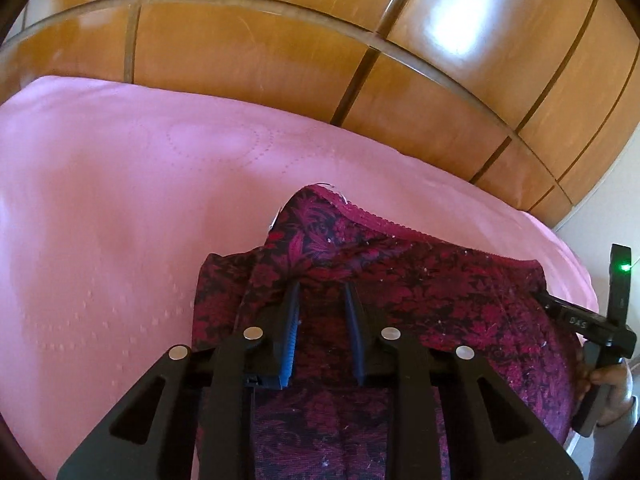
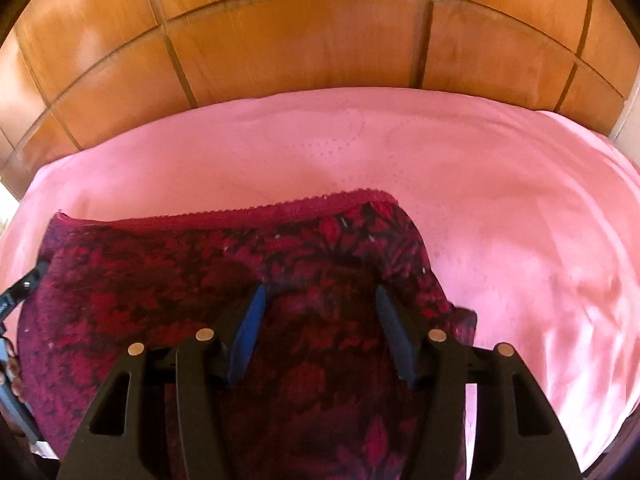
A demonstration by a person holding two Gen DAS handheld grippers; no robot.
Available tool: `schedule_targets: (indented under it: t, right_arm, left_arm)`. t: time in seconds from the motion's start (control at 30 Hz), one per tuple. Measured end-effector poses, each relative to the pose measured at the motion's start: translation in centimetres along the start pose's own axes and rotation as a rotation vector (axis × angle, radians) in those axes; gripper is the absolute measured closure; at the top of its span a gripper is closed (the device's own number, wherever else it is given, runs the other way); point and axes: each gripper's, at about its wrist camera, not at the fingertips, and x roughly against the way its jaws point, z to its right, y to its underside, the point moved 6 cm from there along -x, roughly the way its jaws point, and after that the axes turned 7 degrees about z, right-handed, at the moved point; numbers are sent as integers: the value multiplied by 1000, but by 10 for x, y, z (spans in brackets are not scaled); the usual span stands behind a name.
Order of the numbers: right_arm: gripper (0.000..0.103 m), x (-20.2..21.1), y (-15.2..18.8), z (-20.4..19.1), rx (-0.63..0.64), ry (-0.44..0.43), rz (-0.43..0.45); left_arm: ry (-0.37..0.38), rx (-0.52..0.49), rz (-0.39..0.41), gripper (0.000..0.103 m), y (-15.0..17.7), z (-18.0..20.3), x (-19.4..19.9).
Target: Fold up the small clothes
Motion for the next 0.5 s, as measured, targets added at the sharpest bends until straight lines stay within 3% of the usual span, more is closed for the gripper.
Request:
schedule_targets:
  t: [0.1, 0.2, 0.23, 0.3, 0.5]
  right_arm:
    - [47, 14, -3, -6, 31, 26, 43]
    - [42, 42, -1, -21, 54, 13, 120]
    - [40, 54, 3, -28, 56, -20, 147]
    - [38, 72, 15, -46, 68, -96, 174]
    - [38, 94, 50, -77, 91, -174, 200]
  left_arm:
    - [-47, -58, 41, 79, -2, 15, 17]
    - [-63, -115, 109, 56, 0, 36, 40]
    - [-54, -134, 131, 53, 4, 44, 49]
    - [-36, -166, 145, 53, 12, 60, 58]
    - [1, -212, 136, 53, 37, 87, 68]
